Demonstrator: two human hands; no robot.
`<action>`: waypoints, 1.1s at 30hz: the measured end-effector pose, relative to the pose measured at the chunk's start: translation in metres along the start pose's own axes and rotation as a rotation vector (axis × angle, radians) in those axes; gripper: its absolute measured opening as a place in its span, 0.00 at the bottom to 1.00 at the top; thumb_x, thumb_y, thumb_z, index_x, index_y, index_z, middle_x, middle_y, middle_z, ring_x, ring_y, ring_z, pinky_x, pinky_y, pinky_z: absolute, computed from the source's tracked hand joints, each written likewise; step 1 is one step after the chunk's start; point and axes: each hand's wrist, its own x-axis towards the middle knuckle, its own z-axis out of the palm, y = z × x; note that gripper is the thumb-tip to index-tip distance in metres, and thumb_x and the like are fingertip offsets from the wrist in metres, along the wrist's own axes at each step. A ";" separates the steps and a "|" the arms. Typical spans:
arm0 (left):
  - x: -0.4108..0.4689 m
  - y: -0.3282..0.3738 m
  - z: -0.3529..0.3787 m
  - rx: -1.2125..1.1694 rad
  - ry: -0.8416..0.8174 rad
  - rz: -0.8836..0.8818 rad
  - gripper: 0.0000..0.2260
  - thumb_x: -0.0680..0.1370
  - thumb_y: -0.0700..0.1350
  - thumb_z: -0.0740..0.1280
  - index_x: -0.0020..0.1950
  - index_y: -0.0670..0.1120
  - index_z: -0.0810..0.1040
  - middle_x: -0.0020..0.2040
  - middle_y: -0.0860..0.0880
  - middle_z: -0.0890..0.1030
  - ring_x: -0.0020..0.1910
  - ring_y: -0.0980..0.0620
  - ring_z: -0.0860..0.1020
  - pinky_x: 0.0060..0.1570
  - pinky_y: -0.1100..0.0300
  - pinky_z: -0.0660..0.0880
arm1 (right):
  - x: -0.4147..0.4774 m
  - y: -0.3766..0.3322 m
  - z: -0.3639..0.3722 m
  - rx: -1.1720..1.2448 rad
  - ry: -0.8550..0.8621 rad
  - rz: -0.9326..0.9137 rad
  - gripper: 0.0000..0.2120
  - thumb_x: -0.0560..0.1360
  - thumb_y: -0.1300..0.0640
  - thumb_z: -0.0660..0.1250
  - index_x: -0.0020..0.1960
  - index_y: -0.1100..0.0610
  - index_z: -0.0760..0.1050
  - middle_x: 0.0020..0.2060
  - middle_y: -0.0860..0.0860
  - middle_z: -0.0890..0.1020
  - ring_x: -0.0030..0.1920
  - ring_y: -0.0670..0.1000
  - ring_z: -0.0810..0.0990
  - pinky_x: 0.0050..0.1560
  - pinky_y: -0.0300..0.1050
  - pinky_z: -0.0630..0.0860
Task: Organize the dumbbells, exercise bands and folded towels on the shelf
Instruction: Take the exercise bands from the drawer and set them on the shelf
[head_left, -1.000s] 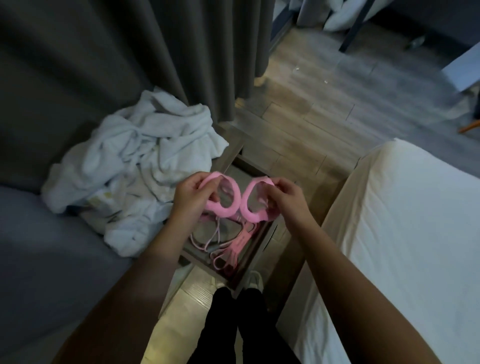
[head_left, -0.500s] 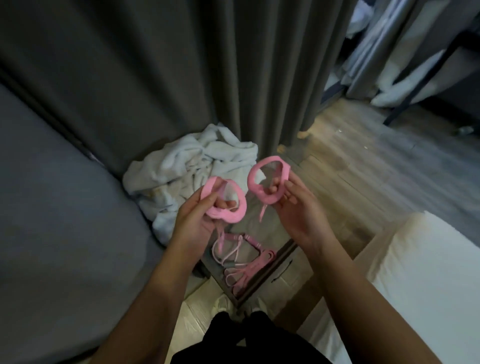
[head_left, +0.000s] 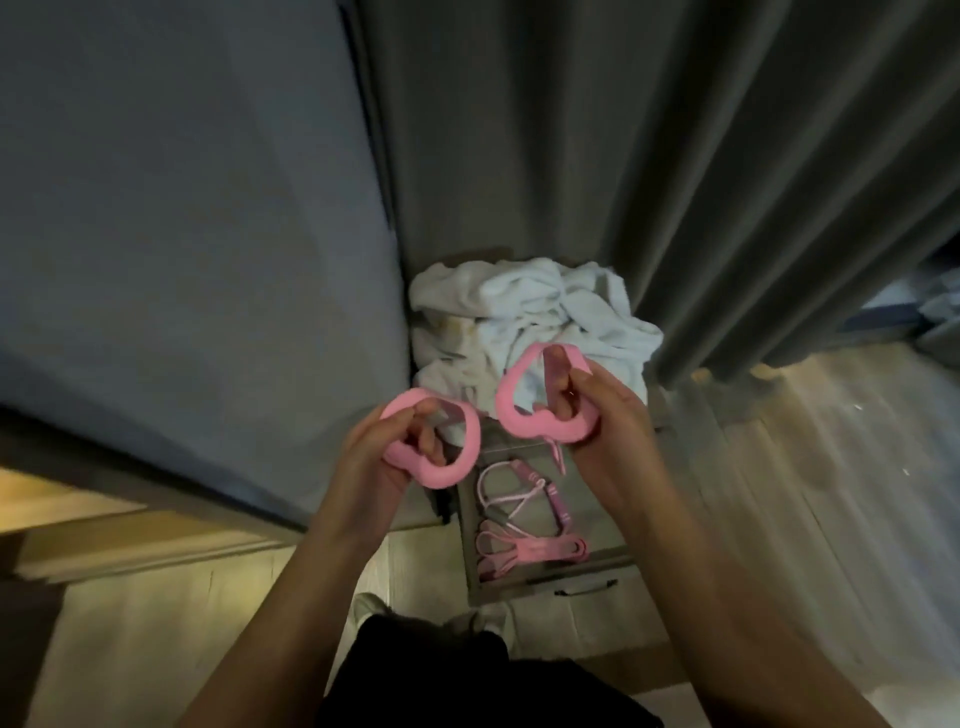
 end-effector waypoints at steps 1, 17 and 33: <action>-0.006 0.004 -0.004 -0.034 0.005 0.008 0.13 0.62 0.49 0.75 0.41 0.42 0.83 0.30 0.46 0.74 0.30 0.50 0.74 0.34 0.60 0.74 | 0.001 0.004 0.006 -0.012 -0.009 0.018 0.05 0.73 0.61 0.67 0.48 0.62 0.76 0.30 0.50 0.76 0.32 0.49 0.72 0.42 0.46 0.71; -0.121 0.078 -0.184 -0.089 0.305 0.211 0.13 0.78 0.49 0.57 0.45 0.39 0.71 0.33 0.45 0.75 0.31 0.50 0.75 0.32 0.63 0.75 | -0.039 0.149 0.188 0.078 -0.067 0.207 0.09 0.77 0.67 0.57 0.47 0.62 0.76 0.32 0.52 0.77 0.35 0.48 0.73 0.39 0.38 0.71; -0.205 0.163 -0.373 -0.110 0.639 0.160 0.19 0.84 0.53 0.54 0.38 0.44 0.67 0.26 0.48 0.67 0.19 0.55 0.63 0.22 0.66 0.64 | -0.082 0.279 0.384 0.103 -0.199 0.521 0.05 0.71 0.60 0.63 0.38 0.58 0.69 0.27 0.50 0.66 0.27 0.48 0.64 0.29 0.40 0.64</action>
